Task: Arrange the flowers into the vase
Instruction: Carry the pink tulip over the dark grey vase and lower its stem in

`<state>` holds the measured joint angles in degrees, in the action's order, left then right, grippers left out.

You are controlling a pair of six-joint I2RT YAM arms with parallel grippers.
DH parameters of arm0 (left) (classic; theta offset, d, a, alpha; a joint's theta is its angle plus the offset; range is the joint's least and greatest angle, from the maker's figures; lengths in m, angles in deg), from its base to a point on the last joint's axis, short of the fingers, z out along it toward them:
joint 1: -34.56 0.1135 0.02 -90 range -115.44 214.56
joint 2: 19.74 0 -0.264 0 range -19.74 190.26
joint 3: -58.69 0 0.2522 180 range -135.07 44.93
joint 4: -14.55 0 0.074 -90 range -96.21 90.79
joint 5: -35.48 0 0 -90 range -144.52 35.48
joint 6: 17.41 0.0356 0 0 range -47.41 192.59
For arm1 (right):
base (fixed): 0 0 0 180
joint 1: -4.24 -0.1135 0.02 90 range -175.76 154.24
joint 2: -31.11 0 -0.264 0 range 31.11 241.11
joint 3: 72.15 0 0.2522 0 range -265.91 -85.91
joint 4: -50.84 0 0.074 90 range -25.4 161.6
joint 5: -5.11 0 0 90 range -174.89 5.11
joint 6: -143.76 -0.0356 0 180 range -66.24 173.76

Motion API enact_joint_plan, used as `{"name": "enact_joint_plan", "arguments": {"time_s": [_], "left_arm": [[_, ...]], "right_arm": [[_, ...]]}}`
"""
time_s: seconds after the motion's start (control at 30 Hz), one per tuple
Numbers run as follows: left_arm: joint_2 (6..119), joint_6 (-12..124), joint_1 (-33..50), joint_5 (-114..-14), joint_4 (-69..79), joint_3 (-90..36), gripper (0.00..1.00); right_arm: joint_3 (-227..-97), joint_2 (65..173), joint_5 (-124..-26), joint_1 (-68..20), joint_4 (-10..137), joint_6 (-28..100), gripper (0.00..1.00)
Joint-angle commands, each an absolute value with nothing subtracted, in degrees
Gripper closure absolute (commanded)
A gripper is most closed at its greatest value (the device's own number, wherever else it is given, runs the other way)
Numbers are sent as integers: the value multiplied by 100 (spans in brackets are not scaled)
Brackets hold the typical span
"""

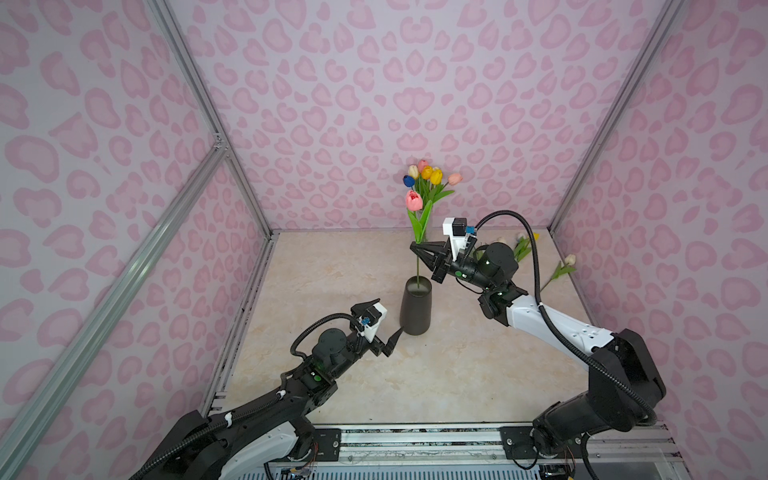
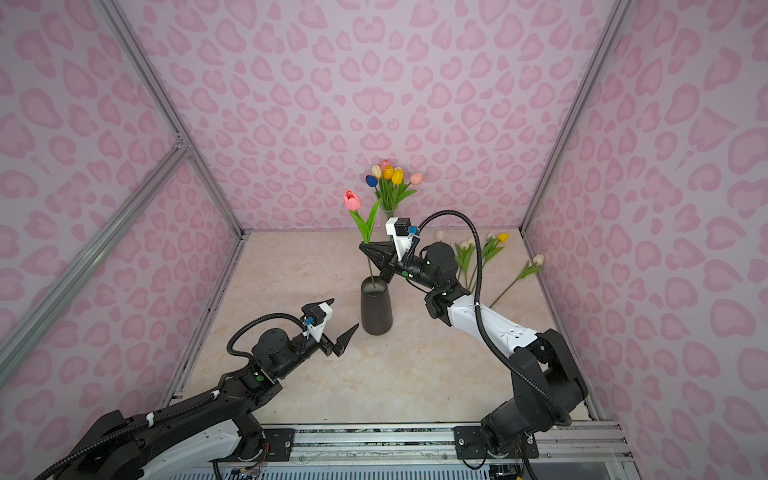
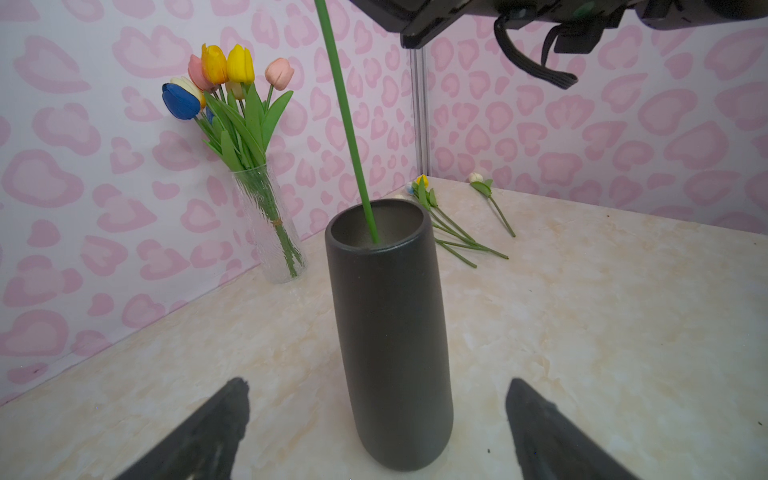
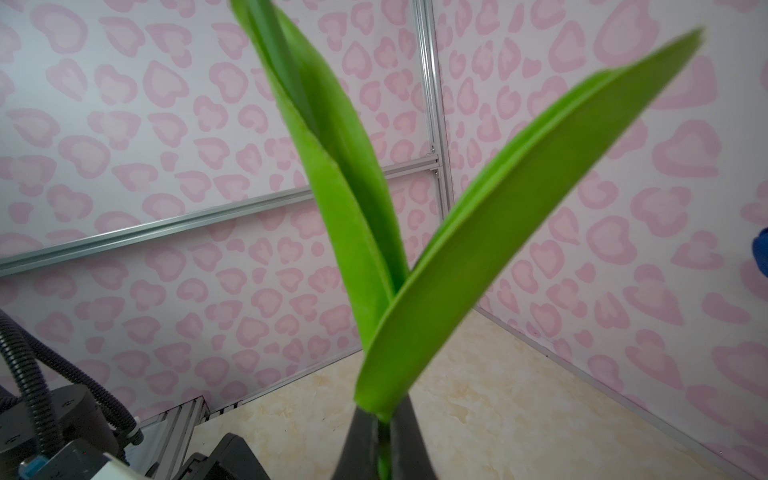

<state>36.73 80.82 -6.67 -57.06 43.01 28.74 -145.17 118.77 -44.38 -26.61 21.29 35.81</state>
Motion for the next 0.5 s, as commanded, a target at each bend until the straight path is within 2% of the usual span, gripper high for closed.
{"name": "enact_joint_plan", "arguments": {"time_s": [0.0,0.13,0.47], "left_arm": [[3709,8126,-666,-5664,4628,2867,3],[3744,8125,-666,-5689,4608,2849,3],[3731,8120,-666,-5716,4583,2840,3]], "right_arm": [[-14413,12075,-4527,-2697,2294,3755,100],[-14170,12182,-4472,-2705,2018,3754,96],[-13803,12164,-4726,-2731,2482,4172,91]]}}
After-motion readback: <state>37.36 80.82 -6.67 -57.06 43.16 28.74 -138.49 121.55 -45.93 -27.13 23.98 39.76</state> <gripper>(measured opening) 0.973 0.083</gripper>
